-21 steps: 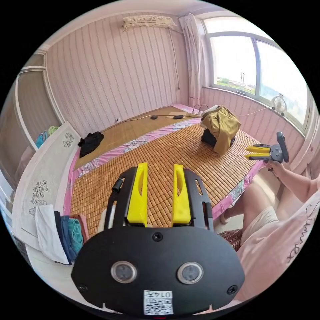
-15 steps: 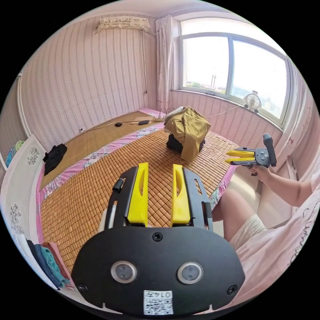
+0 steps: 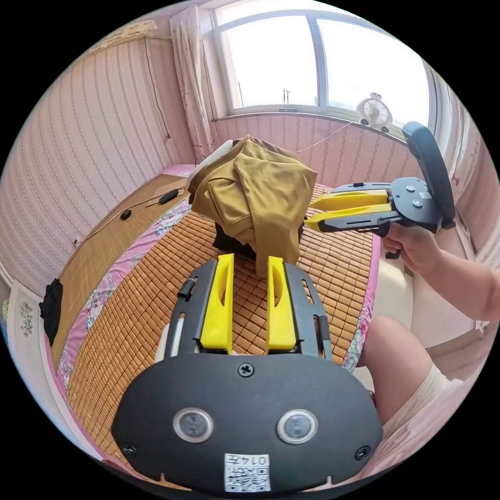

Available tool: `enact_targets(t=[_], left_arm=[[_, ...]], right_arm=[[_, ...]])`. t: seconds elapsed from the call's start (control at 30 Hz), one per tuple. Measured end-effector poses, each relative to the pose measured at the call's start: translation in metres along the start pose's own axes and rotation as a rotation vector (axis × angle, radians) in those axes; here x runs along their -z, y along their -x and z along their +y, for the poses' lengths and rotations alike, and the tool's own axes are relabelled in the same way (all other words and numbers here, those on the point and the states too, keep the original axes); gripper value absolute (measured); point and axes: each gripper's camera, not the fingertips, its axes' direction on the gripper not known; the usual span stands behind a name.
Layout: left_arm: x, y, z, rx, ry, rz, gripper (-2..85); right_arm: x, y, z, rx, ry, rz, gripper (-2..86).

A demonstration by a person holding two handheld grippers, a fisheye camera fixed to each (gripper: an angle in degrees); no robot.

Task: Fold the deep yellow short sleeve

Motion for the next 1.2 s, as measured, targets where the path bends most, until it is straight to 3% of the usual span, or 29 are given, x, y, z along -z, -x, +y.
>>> enact_targets(t=[0.17,0.4,0.57,0.7,0.87,1.0,1.2], left_arm=[[-0.06,0.035,-0.057,0.123,-0.013,-0.001,7.2],[-0.142,0.044,-0.1,0.26,0.041,0.15,9.0],[-0.153,0.027,-0.111,0.242,0.078,0.073,2.3],[-0.126,0.018,-0.109,0.231,0.047,0.081,0.0],[-0.062,-0.012,-0.102,0.072,-0.001,-0.129,-0.5],[0.004,-0.025,-0.079,-0.018,-0.004,-0.268,-0.7],[0.098,-0.013,-0.021,0.023,-0.029,-0.38,-0.8]], right_arm=[[-0.049,-0.026,-0.017,-0.108,0.013,-0.082,9.3],[-0.106,-0.044,-0.011,-0.191,0.055,0.079,7.3],[-0.117,-0.065,0.007,-0.225,0.043,0.036,1.1],[-0.097,-0.087,0.031,-0.234,-0.015,-0.032,0.1],[-0.047,-0.094,0.059,-0.221,-0.142,-0.107,0.2],[-0.015,-0.068,0.065,-0.118,-0.206,-0.181,0.2],[-0.005,-0.002,0.05,0.023,-0.255,-0.382,0.3]])
